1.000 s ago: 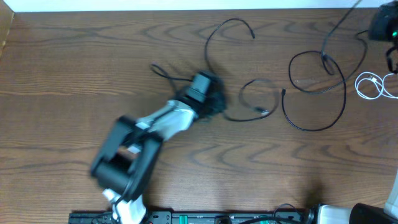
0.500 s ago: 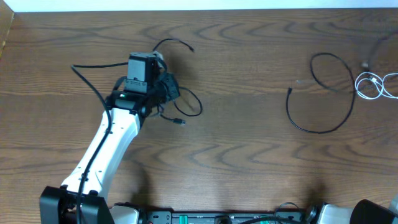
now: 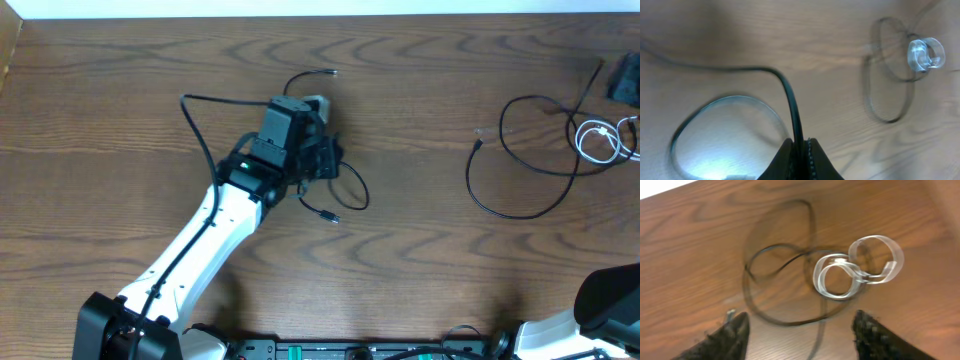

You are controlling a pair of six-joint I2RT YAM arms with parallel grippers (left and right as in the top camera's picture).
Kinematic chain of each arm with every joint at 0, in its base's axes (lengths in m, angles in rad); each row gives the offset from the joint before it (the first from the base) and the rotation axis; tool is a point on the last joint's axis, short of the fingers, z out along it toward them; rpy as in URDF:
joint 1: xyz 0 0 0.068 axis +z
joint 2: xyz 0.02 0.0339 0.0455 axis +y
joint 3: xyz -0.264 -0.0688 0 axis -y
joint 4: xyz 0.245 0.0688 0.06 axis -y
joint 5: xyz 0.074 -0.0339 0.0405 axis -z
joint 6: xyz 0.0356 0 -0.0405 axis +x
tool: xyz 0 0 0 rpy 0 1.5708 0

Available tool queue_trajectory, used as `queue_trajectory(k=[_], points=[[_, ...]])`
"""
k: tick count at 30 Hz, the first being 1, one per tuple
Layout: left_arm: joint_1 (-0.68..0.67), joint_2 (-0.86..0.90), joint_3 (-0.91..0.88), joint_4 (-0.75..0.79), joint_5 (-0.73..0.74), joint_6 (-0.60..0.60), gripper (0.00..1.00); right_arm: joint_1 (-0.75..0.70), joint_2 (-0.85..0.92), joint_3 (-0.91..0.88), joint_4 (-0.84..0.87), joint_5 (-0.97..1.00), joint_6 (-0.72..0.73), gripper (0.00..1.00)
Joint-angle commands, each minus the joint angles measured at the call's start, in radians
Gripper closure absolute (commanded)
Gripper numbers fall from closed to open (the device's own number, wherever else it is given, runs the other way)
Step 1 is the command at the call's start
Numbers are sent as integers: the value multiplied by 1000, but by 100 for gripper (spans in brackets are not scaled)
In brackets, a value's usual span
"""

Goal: Untangle cables

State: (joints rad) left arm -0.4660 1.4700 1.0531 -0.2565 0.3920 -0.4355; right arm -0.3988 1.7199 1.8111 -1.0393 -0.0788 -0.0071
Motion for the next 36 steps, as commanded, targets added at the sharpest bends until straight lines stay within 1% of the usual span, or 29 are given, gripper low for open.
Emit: queue_trajectory(k=[1,4,6,8,9,10,11,12,14,16,18,23,29,30,31,32,34,36], points=[[-44,2,8,122,119,8,93,4,-4,7,-10,-217,-2,32],[-77,2,8,228,115,-10,92,17,-4,7,-31,-320,-33,30],[-83,2,8,223,105,-10,91,34,-4,7,-71,-347,-53,29],[-80,2,8,180,95,-6,83,54,-2,6,-126,-342,-88,29],[-78,2,8,152,84,-5,71,62,1,6,-152,-342,-98,29],[-73,2,8,113,66,-2,64,74,5,4,-188,-339,-108,29],[-68,2,8,77,48,-2,59,85,10,-1,-217,-333,-115,29],[-63,2,8,39,30,-2,57,95,15,-9,-243,-322,-115,32],[-50,2,8,-30,-9,11,55,118,24,-40,-282,-292,-115,40],[-40,2,8,-89,-52,30,54,141,29,-100,-290,-270,-114,53],[-30,2,8,-139,-97,47,54,161,29,-174,-271,-271,-114,59],[2,2,8,-195,-166,46,54,206,29,-398,-165,-271,-116,68],[33,2,8,-197,-166,38,54,251,29,-622,-6,-271,-125,68],[34,2,8,-196,-165,38,54,256,29,-651,31,-272,-121,70],[34,2,8,-196,-165,38,54,262,29,-689,83,-271,-99,73],[34,2,8,-195,-165,38,54,265,29,-713,117,-271,-78,74],[34,2,8,-196,-165,38,54,272,29,-776,207,-272,-35,74],[34,2,8,-196,-165,37,54,280,29,-832,294,-271,-31,73]])
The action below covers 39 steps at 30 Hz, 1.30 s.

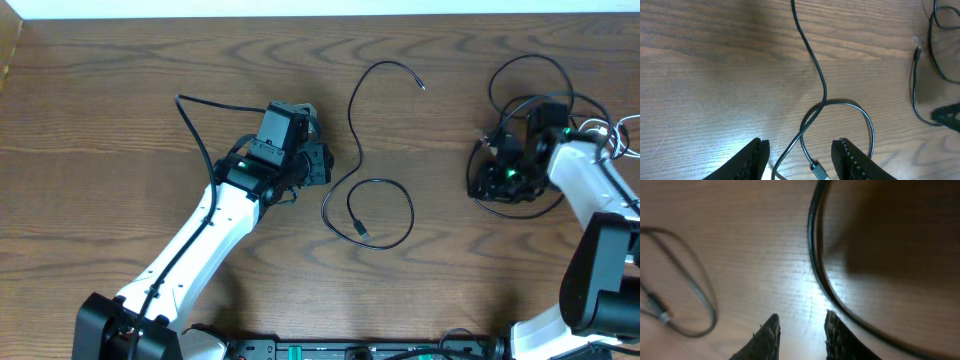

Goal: Untangle cables

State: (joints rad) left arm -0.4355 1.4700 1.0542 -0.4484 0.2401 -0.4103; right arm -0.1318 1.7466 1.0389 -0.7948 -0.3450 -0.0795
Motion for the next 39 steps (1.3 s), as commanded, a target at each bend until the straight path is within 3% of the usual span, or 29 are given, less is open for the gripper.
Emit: queue_trajectory(k=[1,4,10,17,25,31,35,39], points=[[3,2,7,-4,-13,12,54,14,2,-86,92,-4,42,73],[3,2,7,-4,-13,9,54,12,2,-152,185,65,46,74],[3,2,7,-3,-2,8,54,-21,1,-166,288,438,203,77],[3,2,7,-4,2,9,54,-128,0,-129,450,655,251,68],[3,2,7,-5,2,9,54,-267,0,-65,465,655,256,58],[3,2,7,-3,2,10,54,-319,0,-65,360,363,274,60],[3,2,7,-3,2,10,54,-319,0,-66,285,308,275,59],[3,2,7,-3,2,10,54,-319,0,-79,233,348,286,74]])
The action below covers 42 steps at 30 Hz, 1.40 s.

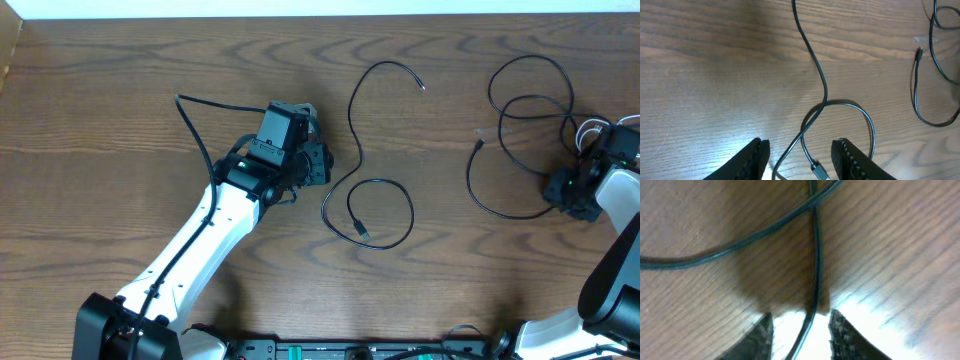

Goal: Untangle cables

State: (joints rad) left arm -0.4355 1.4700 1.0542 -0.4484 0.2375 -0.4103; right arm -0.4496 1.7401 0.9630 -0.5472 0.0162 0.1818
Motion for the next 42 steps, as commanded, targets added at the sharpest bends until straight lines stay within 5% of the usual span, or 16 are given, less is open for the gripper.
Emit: queue_trajectory(k=[1,5,9,19,23,37,39,42], points=[[3,2,7,-3,5,10,54,-1,7,-6,-22,15,46,76],[3,2,7,-3,5,10,54,-5,7,-8,-54,145,134,78],[3,2,7,-4,5,9,54,-16,7,-8,-54,188,172,98],[3,2,7,-4,5,9,54,-23,6,-3,36,131,184,99],[3,2,7,-3,5,10,54,-23,6,-2,42,-44,150,64],[3,2,7,-7,5,9,54,-24,7,-67,33,72,216,65],[3,2,7,-7,5,9,54,-24,7,-76,51,72,215,71],[3,2,7,-7,5,9,55,-24,6,-74,95,72,214,93]])
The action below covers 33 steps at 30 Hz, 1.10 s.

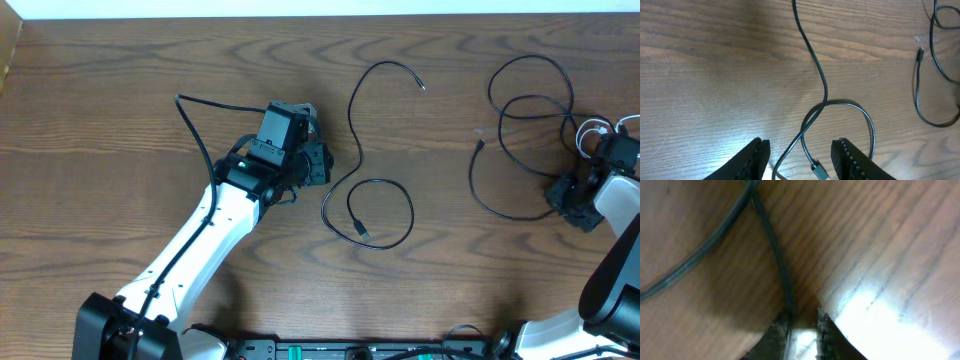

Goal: Untangle cables

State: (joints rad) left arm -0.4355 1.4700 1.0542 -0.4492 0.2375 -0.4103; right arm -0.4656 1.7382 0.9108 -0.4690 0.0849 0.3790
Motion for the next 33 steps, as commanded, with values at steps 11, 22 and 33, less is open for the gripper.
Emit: queue_trajectory(k=[11,22,33], points=[[3,2,7,-6,5,9,54,-154,-57,240,-29,21,17,99],[3,2,7,-6,4,10,54,-209,-100,454,-137,-289,-164,62],[19,2,7,-67,-137,17,54,151,-99,447,-332,-487,-429,44]])
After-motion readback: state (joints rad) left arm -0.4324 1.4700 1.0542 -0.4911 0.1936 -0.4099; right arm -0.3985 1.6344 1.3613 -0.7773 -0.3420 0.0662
